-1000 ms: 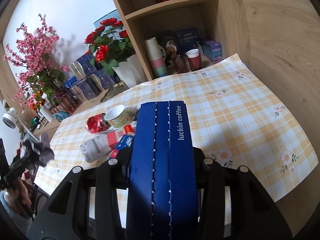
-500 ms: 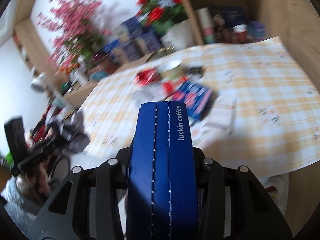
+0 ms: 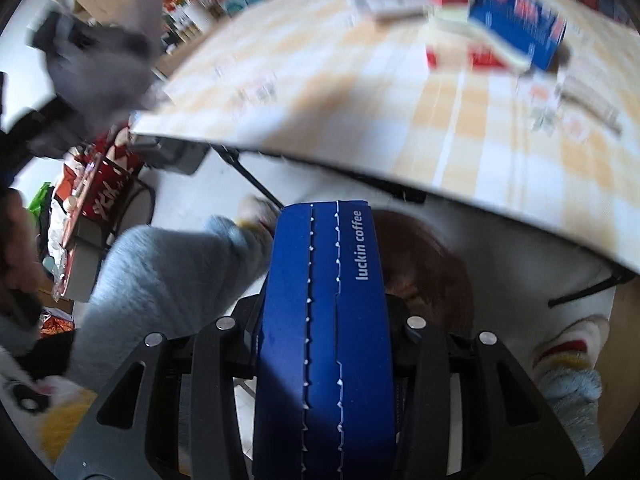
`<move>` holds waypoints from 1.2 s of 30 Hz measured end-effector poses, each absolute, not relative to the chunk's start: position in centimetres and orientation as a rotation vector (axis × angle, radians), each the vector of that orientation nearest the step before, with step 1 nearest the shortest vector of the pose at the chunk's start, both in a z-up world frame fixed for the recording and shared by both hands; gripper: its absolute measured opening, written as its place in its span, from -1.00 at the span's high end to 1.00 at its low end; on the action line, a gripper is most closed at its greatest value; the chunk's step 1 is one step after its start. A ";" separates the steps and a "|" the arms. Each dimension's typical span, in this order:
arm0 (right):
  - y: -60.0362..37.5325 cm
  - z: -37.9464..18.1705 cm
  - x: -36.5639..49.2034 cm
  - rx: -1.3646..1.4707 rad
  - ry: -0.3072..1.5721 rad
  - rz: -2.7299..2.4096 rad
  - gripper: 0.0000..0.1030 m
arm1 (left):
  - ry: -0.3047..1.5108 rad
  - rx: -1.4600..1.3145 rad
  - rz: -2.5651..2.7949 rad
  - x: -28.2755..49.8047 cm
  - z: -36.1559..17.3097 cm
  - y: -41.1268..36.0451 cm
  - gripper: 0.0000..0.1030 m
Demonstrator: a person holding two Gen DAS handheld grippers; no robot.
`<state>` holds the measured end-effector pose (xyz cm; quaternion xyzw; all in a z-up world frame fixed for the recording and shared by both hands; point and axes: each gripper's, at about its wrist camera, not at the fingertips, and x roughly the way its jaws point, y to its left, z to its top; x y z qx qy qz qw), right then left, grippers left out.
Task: Collect trash
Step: 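Carry both items over the brown bin and release them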
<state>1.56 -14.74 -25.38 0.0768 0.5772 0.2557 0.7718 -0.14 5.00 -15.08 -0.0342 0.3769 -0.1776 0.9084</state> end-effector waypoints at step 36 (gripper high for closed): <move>-26.5 -18.7 -1.3 0.298 0.877 -0.005 -0.88 | 0.957 0.051 -0.525 -1.0 -24.4 -1.7 -0.51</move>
